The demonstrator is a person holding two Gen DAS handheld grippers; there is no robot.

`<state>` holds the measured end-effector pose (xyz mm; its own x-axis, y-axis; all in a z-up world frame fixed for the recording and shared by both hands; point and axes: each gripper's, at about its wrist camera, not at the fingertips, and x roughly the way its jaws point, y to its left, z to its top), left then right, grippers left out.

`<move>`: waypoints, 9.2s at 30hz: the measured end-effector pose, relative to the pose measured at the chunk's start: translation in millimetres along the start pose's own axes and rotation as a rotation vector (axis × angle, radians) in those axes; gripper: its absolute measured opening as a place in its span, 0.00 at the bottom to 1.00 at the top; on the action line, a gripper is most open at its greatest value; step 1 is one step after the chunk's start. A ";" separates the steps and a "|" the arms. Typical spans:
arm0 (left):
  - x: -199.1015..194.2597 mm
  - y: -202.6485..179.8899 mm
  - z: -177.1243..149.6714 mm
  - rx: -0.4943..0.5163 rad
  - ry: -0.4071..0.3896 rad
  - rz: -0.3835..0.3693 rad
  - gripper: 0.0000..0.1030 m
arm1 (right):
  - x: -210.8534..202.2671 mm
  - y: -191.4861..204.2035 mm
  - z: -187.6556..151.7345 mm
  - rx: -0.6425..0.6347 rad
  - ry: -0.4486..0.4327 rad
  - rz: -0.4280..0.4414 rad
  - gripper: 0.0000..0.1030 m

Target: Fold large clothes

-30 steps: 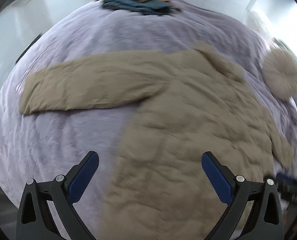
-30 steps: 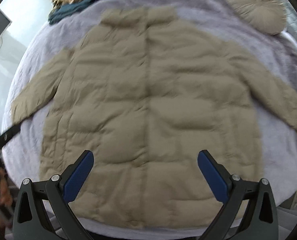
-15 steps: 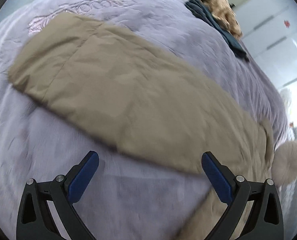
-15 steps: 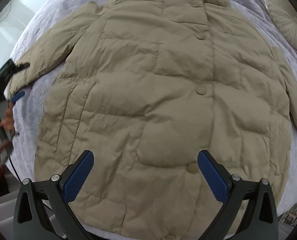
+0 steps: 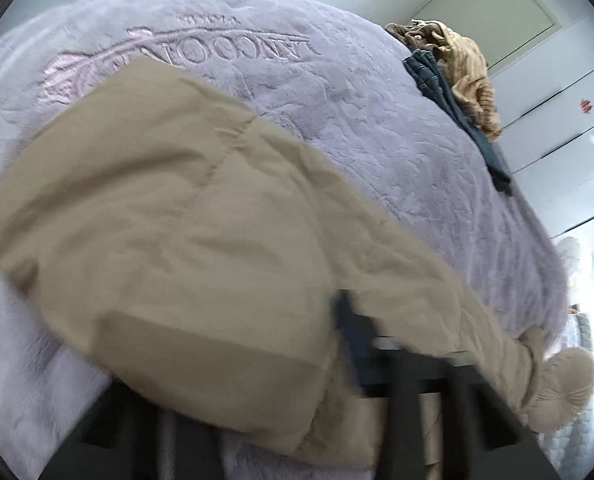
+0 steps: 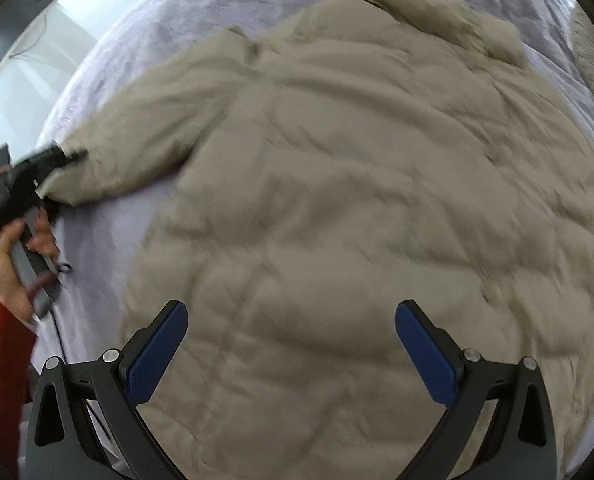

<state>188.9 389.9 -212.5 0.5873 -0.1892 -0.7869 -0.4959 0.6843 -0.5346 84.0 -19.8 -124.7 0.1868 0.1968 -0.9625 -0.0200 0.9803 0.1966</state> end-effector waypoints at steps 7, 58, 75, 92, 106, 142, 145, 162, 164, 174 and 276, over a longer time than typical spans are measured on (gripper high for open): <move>-28.8 -22.7 8.4 0.138 -0.066 -0.034 0.18 | 21.2 11.3 51.6 0.119 -0.053 0.133 0.49; -38.8 -301.0 -299.8 1.225 0.186 -0.056 1.00 | -37.6 -195.3 -6.7 0.415 -0.120 0.145 0.03; -13.6 -192.7 -167.6 0.729 0.108 0.149 1.00 | -5.5 -9.0 31.0 -0.318 -0.305 -0.306 0.98; 10.1 -188.7 -142.2 0.731 0.168 0.105 1.00 | 0.3 -162.5 52.7 0.535 -0.302 0.171 0.09; 77.7 -236.5 -107.2 0.769 0.138 0.157 0.95 | 31.0 -193.8 33.4 0.712 -0.205 0.384 0.09; 95.5 -253.4 -120.9 0.749 0.149 0.230 0.96 | 8.3 -214.9 29.9 0.495 -0.195 0.119 0.21; 84.9 -253.4 -118.5 0.735 0.179 0.212 0.96 | -0.8 -219.6 24.4 0.516 -0.195 0.156 0.22; 8.7 -263.5 -202.3 0.787 0.311 0.108 1.00 | -16.4 -236.0 -39.1 0.644 -0.109 0.331 0.52; 9.0 -267.8 -211.8 0.787 0.334 0.092 1.00 | -19.4 -238.1 -44.0 0.641 -0.109 0.343 0.52; 3.1 -303.8 -271.9 0.917 0.423 0.057 1.00 | -45.1 -283.5 -79.1 0.716 -0.165 0.347 0.80; 28.5 -333.3 -263.5 0.732 0.332 0.001 1.00 | -36.6 -300.8 39.0 0.707 -0.269 0.495 0.98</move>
<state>202.4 -29.1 -137.9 0.3092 -0.3090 -0.8994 0.1167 0.9509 -0.2866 121.4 -322.6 -141.3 0.5423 0.4955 -0.6785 0.4327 0.5275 0.7311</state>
